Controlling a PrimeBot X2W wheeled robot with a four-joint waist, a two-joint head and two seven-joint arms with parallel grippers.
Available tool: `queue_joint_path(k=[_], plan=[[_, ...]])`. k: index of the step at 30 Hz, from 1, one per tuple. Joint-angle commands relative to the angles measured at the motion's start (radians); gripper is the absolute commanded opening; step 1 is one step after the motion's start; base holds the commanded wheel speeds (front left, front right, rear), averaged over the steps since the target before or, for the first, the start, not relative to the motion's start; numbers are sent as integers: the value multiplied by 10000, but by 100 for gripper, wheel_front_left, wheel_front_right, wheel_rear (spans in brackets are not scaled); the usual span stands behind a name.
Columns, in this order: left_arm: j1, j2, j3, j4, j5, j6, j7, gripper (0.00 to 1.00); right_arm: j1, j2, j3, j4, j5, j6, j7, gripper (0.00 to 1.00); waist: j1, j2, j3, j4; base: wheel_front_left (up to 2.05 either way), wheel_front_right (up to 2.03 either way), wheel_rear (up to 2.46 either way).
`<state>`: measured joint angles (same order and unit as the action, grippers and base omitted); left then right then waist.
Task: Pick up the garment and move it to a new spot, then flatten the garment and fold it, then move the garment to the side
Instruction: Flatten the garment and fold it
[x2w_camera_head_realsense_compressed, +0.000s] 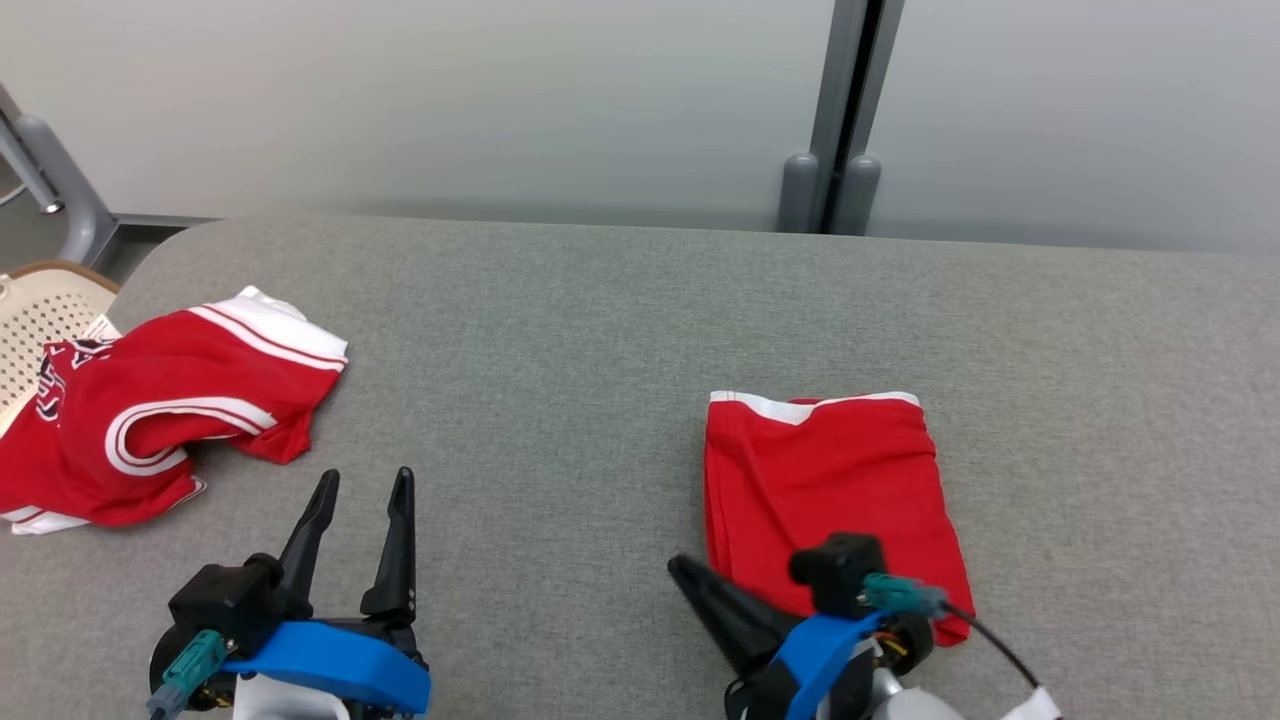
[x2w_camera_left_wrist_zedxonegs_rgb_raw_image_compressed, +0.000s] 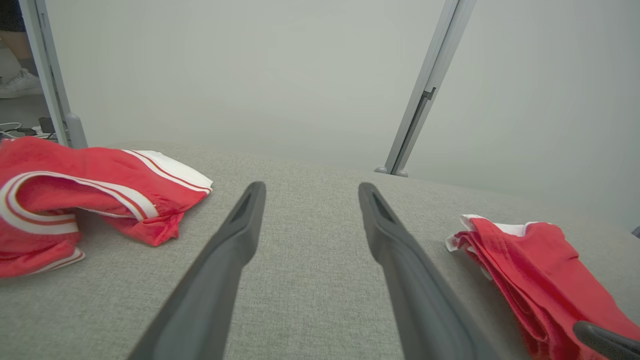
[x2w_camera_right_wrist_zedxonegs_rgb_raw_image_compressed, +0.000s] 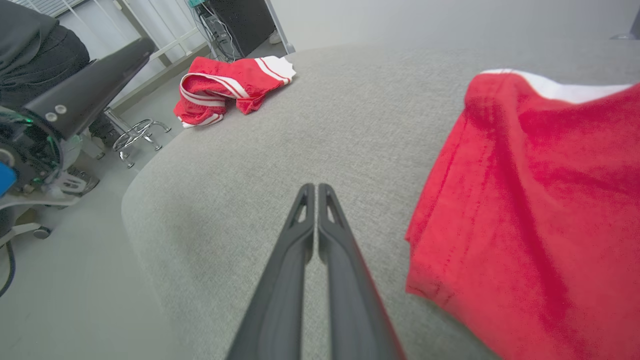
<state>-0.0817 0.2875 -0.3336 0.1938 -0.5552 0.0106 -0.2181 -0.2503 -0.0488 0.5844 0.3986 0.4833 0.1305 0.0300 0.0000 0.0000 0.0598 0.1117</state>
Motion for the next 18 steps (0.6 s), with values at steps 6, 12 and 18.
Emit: queue_joint_path(k=[6,12,18], plan=[[382,127,202,-157,-128,222,-110,100,463,-28,-1624,-822,-224,5,-1007,100,0,0,-198,-445,0,0,0],[610,232,288,-297,-137,352,-131,100,1179,-27,-3884,-1803,-1406,5,-980,100,0,0,-371,-816,0,0,0],[776,301,299,-405,-119,458,-140,100,2015,-16,-5698,-2781,-2265,5,-537,100,0,0,-504,-1090,0,0,0]])
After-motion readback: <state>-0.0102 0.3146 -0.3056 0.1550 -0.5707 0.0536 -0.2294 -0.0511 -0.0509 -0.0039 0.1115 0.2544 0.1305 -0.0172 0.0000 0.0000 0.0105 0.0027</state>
